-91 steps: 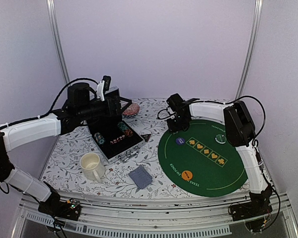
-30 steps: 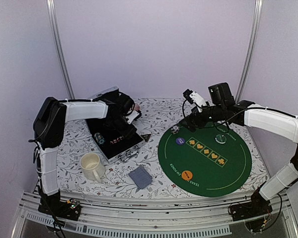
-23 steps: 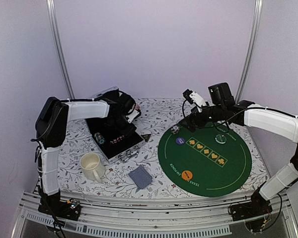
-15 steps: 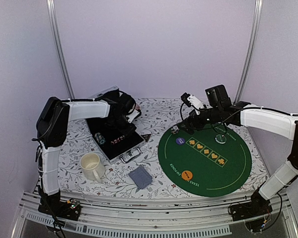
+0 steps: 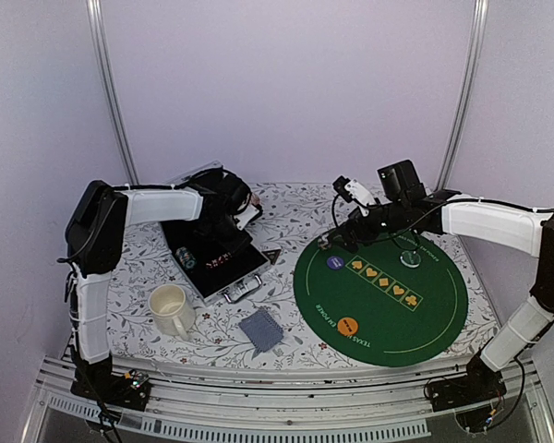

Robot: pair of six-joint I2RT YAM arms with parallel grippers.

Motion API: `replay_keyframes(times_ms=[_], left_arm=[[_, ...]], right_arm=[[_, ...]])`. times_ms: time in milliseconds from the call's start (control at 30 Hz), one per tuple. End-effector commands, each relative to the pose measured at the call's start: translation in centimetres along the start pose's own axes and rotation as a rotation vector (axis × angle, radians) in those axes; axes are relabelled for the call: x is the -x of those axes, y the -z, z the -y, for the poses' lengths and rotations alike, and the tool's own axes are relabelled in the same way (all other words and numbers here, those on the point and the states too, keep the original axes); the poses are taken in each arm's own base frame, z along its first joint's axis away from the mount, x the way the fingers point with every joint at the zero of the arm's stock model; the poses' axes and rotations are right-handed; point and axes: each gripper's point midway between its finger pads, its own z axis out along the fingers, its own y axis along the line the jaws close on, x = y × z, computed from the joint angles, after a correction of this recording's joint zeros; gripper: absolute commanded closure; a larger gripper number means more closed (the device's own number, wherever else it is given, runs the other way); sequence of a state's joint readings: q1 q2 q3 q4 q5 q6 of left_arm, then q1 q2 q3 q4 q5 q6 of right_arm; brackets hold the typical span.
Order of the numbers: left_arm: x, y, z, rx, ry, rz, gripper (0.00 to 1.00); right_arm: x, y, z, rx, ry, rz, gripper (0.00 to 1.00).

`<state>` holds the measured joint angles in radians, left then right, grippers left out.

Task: Distribute texas hold em gaming equipment
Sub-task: Pick up the pile of poker chips from the chip case.

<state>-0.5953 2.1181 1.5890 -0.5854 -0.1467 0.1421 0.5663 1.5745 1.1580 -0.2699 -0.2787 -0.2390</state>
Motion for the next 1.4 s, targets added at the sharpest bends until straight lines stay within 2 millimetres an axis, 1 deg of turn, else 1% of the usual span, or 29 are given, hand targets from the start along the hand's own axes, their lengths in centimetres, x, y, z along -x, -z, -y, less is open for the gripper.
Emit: replay_keyframes(times_ms=[0,133,400,500,600,667,767,867,1000,1100,1167,1267,1367], left_arm=[[0.9,1.2,-1.4,0.085,-0.011,0.031,0.41],[1.3,1.6,-1.8,0.110,-0.012,0.049,0.38],[0.6,0.0,-1.9,0.124,-0.013,0.016,0.35],[0.5,-0.6,-0.9,0.053,-0.011,0.021,0.36],[-0.1,-1.4,0.2,-0.010,-0.007,0.009,0.40],[-0.4,-1.7,1.2,-0.066,-0.008,0.007,0.41],[-0.6,-1.5,2.5,-0.137,-0.010,0.015,0.42],[-0.9,-1.6,2.6,-0.137,-0.020,0.009,0.42],[-0.9,-0.9,3.3,-0.167,-0.037,0.020,0.43],[-1.0,-0.8,3.0,-0.144,-0.049,0.019,0.42],[-0.8,-0.9,2.2,-0.109,-0.056,0.018,0.41],[-0.2,-1.1,0.6,-0.047,-0.041,0.019,0.38],[-0.3,-1.6,-0.2,-0.017,-0.035,-0.012,0.35]], right_arm=[[0.8,-0.2,-0.1,0.028,-0.014,0.009,0.01],[0.6,-0.5,-0.4,0.045,-0.017,0.002,0.01],[-0.5,-1.2,-0.8,0.078,-0.033,-0.036,0.01],[-0.7,-1.3,-0.8,0.082,-0.035,-0.041,0.01],[-0.7,-1.3,-0.9,0.083,-0.037,-0.042,0.01],[-0.7,-1.3,-0.9,0.084,-0.037,-0.043,0.01],[-0.8,-1.2,-0.9,0.083,-0.038,-0.048,0.01],[-0.8,-1.2,-0.9,0.082,-0.037,-0.048,0.01],[-0.8,-1.2,-0.9,0.084,-0.039,-0.050,0.01],[-0.8,-1.2,-1.0,0.087,-0.038,-0.050,0.01],[-1.0,-1.3,-1.0,0.089,-0.039,-0.055,0.01],[-1.3,-1.5,-1.1,0.098,-0.044,-0.064,0.01],[-1.4,-1.5,-1.3,0.106,-0.047,-0.067,0.01]])
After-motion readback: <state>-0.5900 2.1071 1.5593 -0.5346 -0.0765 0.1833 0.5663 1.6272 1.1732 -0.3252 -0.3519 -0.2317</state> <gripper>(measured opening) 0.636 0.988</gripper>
